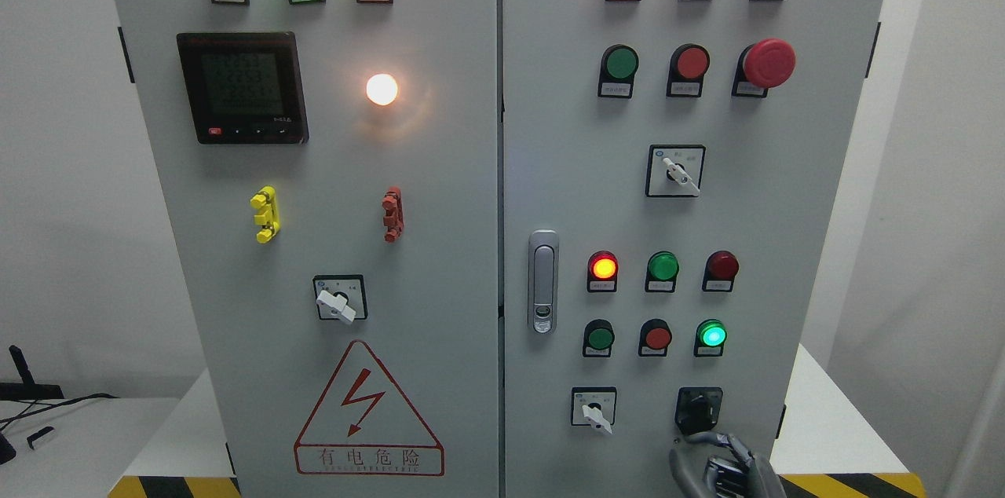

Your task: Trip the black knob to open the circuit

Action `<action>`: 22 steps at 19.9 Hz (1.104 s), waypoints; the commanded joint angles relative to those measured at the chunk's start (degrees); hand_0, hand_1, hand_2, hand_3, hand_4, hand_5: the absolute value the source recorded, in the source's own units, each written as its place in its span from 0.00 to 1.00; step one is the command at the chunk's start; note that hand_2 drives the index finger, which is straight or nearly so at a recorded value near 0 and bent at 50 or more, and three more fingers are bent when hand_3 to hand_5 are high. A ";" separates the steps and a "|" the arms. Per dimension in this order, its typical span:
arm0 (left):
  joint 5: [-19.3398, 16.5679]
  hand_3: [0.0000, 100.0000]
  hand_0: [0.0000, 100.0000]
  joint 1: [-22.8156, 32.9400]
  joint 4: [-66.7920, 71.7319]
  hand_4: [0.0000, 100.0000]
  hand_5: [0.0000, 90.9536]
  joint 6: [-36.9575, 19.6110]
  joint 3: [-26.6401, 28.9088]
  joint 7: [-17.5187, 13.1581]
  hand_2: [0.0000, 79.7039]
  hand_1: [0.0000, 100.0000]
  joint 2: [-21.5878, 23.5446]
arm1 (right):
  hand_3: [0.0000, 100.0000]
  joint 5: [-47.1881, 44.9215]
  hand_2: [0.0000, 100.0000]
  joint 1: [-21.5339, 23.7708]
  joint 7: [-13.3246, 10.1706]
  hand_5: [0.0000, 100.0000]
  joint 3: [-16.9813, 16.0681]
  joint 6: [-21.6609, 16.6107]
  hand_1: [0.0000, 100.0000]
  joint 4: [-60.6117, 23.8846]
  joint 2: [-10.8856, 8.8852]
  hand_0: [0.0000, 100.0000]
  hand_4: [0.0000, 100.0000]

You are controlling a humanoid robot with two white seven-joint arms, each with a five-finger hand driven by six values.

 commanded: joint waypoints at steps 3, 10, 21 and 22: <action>-1.76 0.00 0.12 0.00 0.00 0.00 0.00 0.03 0.00 0.03 0.00 0.39 0.01 | 1.00 0.08 0.40 0.26 0.18 0.96 -1.11 -0.08 0.67 1.27 0.34 0.27 1.00; -1.76 0.00 0.12 0.00 0.00 0.00 0.00 0.03 0.00 0.03 0.00 0.39 0.01 | 1.00 0.17 0.40 0.61 0.62 0.96 -3.22 -0.25 0.67 1.80 0.43 0.27 1.00; -1.76 0.00 0.12 0.00 0.00 0.00 0.00 0.03 0.00 0.03 0.00 0.39 -0.08 | 1.00 0.08 0.39 1.13 1.68 0.95 -5.86 -0.43 0.67 2.51 0.34 0.28 1.00; -1.76 0.00 0.12 0.00 0.00 0.00 0.00 0.03 0.00 0.03 0.00 0.39 -0.08 | 1.00 0.17 0.39 1.14 1.68 0.95 -6.12 -0.43 0.67 2.42 0.34 0.28 1.00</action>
